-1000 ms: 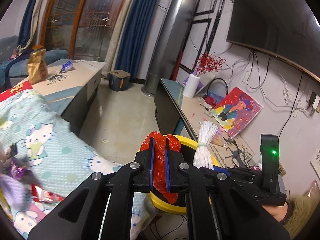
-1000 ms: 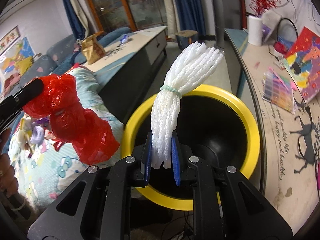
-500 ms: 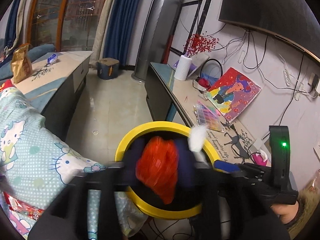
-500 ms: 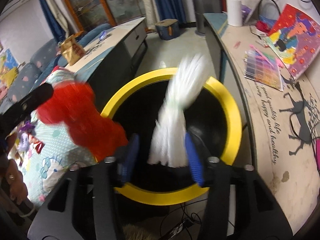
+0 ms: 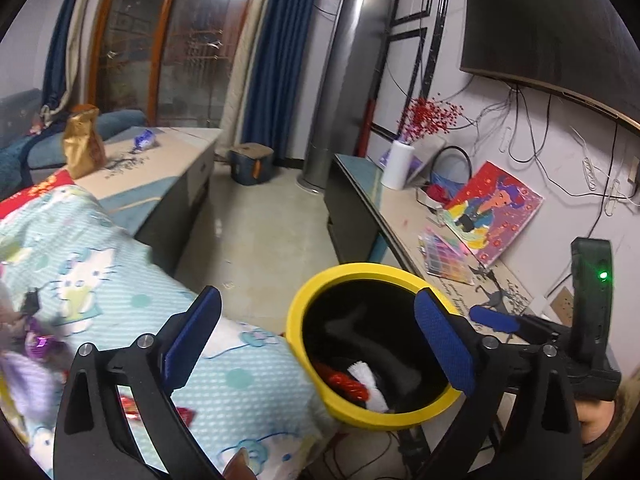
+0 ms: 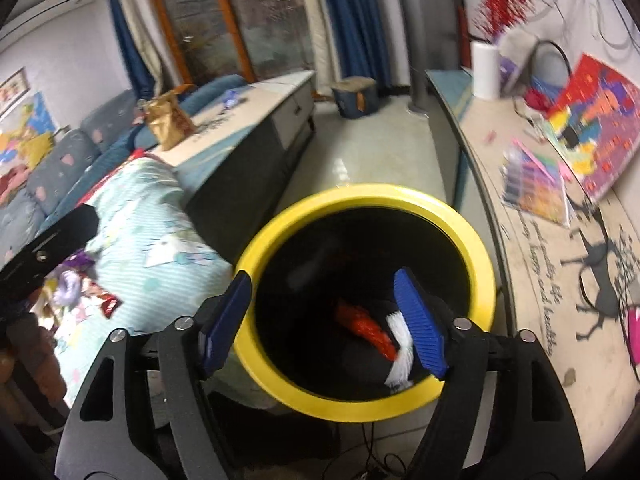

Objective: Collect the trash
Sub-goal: 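Move both open tools back over the trash on the bedspread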

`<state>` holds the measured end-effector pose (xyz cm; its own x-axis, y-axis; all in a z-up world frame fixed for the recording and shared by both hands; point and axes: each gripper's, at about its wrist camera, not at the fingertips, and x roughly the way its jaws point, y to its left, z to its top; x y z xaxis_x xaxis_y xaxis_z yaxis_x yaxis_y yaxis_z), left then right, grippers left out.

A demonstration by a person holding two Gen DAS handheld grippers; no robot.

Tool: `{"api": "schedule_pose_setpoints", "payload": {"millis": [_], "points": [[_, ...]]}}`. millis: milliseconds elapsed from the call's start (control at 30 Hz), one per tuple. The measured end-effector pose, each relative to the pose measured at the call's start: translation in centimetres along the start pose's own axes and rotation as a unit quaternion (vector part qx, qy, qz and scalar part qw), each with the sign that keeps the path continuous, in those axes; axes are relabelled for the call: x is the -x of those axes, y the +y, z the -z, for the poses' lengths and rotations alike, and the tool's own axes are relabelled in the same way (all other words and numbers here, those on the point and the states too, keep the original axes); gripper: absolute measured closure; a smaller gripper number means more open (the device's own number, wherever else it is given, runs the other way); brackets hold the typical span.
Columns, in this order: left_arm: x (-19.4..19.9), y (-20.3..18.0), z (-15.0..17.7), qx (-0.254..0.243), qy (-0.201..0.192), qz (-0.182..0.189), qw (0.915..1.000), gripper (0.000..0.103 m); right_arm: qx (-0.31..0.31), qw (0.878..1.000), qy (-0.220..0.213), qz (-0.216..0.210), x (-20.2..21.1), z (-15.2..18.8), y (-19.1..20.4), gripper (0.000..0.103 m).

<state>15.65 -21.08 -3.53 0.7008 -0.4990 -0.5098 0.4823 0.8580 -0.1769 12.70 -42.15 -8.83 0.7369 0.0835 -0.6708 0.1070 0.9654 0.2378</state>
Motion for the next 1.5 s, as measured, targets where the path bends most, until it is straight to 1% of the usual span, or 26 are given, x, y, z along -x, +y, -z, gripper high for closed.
{"api": "schedule_pose_setpoints", "payload": {"millis": [200, 233, 400, 467, 733, 1000, 1233, 1500], "points": [[2.2, 1.6, 0.1, 0.010, -0.017, -0.024, 0.9995, 0.008, 0.030, 0.999, -0.014, -0.021, 0.9, -0.2, 2.5, 0.032], [2.6, 1.9, 0.1, 0.012, -0.020, -0.028, 0.9993, 0.008, 0.035, 0.999, -0.015, -0.023, 0.9, -0.2, 2.9, 0.029], [4.5, 3.2, 0.1, 0.017, -0.038, -0.046, 0.9981, 0.008, 0.065, 0.997, -0.025, -0.035, 1.6, 0.0, 5.3, 0.029], [5.3, 3.7, 0.1, 0.018, -0.044, -0.055, 0.9974, 0.008, 0.074, 0.996, -0.028, -0.041, 1.9, 0.1, 6.0, 0.026], [7.9, 5.5, 0.1, 0.026, -0.063, -0.079, 0.9946, 0.008, 0.118, 0.990, -0.028, -0.077, 2.2, 0.5, 10.0, 0.026], [10.4, 7.5, 0.3, 0.034, -0.079, -0.106, 0.9906, 0.008, 0.157, 0.982, -0.021, -0.099, 2.4, 1.2, 13.6, 0.026], [12.6, 10.0, 0.8, 0.052, -0.090, -0.133, 0.9856, 0.008, 0.185, 0.975, -0.012, -0.121, 2.1, 1.7, 16.4, 0.026], [15.3, 13.1, 1.5, 0.078, -0.102, -0.174, 0.9764, 0.008, 0.218, 0.965, -0.001, -0.144, 1.2, 2.2, 19.9, 0.026]]}}
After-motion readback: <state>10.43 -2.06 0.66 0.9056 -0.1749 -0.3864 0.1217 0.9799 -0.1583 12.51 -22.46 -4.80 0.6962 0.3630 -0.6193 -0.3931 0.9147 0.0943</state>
